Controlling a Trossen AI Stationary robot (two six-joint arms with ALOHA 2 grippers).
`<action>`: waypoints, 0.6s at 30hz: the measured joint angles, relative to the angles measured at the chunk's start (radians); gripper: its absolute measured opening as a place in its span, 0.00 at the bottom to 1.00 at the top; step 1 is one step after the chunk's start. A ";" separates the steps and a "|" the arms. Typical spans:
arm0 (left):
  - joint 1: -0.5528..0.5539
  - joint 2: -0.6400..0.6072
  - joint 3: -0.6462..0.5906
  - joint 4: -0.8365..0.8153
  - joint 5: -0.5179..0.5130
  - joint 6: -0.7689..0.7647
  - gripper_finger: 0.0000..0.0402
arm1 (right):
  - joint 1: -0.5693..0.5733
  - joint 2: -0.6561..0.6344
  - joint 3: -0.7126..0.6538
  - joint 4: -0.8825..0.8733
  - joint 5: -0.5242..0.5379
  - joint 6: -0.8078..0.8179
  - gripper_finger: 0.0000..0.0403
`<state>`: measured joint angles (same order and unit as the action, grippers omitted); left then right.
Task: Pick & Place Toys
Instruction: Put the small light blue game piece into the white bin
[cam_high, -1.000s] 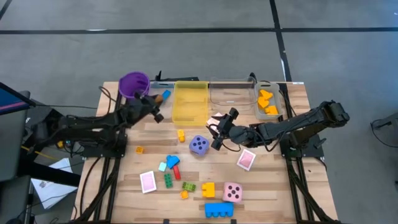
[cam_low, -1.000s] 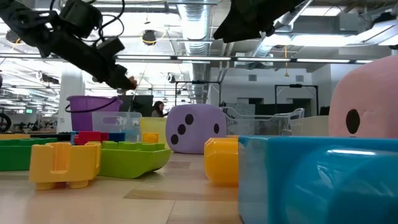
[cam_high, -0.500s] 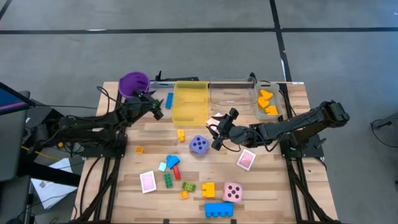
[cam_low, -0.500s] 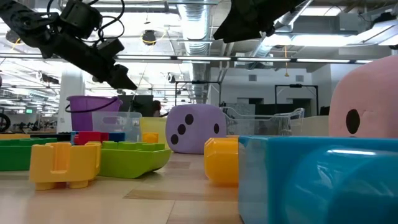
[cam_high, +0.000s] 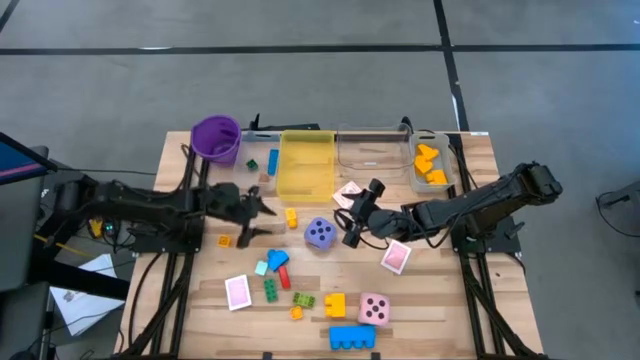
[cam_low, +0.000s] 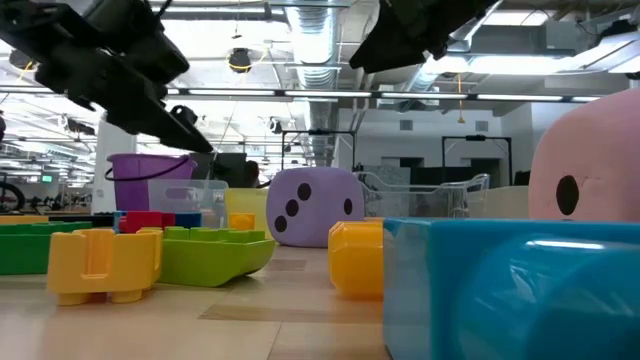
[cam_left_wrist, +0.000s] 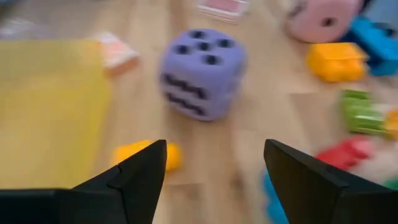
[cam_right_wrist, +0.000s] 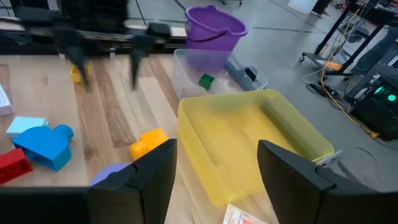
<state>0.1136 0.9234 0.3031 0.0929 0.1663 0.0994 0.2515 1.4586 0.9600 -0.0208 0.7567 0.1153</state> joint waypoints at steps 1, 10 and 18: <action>-0.032 0.000 0.000 -0.002 0.000 -0.018 0.66 | 0.001 0.000 0.000 -0.007 0.000 0.007 0.54; -0.269 0.000 0.000 -0.004 -0.071 -0.037 0.66 | 0.005 0.000 0.000 -0.034 -0.001 0.028 0.54; -0.391 0.033 0.000 -0.049 -0.118 -0.182 0.66 | 0.005 0.000 0.000 -0.034 -0.002 0.043 0.54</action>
<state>-0.2773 0.9566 0.3031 0.0439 0.0483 -0.0827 0.2562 1.4590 0.9600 -0.0544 0.7551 0.1581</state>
